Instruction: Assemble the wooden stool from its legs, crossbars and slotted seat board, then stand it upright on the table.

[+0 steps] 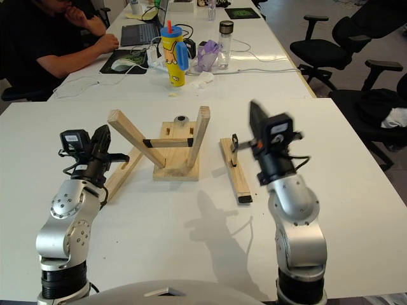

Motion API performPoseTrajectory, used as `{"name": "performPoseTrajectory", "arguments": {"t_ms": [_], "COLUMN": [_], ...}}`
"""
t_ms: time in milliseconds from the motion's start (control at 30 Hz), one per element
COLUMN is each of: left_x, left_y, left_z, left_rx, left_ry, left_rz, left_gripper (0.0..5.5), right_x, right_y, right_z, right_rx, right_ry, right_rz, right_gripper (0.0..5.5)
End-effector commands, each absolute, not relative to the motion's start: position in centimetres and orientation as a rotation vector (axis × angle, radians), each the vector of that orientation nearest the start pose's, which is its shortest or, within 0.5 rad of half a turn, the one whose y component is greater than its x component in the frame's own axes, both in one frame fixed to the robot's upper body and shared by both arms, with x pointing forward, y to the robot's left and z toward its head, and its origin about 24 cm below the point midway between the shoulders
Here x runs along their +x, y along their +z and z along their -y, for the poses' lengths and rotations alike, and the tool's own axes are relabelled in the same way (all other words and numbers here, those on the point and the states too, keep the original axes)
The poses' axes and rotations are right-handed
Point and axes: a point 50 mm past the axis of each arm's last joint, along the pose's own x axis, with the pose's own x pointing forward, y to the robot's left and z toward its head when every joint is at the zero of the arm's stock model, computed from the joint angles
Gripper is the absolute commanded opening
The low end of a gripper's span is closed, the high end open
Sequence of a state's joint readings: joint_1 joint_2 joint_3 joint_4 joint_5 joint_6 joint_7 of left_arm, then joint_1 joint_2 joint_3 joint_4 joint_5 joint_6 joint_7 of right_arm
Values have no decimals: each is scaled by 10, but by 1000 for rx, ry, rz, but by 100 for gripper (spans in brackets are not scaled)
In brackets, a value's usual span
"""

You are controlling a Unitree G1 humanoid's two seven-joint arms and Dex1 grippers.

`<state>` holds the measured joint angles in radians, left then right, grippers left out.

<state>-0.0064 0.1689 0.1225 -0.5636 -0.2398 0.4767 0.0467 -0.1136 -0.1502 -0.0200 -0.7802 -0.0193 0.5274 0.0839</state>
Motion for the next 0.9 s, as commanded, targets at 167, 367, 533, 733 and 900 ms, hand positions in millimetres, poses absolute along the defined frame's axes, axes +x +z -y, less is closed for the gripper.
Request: {"name": "performPoseTrajectory", "arguments": {"t_ms": [167, 367, 533, 733, 900], "left_x": [244, 258, 252, 250, 257], "left_y": [145, 135, 116, 101, 82], "left_z": [-160, -142, -181, -193, -180], "left_rx": [-62, -84, 10, 75, 138], "left_ry": [-94, -191, -22, -75, -310], "left_rz": [181, 93, -1, -71, -201], "left_gripper": [1, 1, 1, 1, 1], "right_x": [272, 259, 265, 285, 325], "right_y": [162, 135, 118, 126, 136], "right_z": [86, 53, 81, 89, 72], "right_rx": [191, 136, 43, -33, -96], "right_ry": [376, 607, 532, 517, 569], "right_rz": [58, -97, -163, -98, 8], "right_gripper": [0, 0, 0, 0, 0]}}
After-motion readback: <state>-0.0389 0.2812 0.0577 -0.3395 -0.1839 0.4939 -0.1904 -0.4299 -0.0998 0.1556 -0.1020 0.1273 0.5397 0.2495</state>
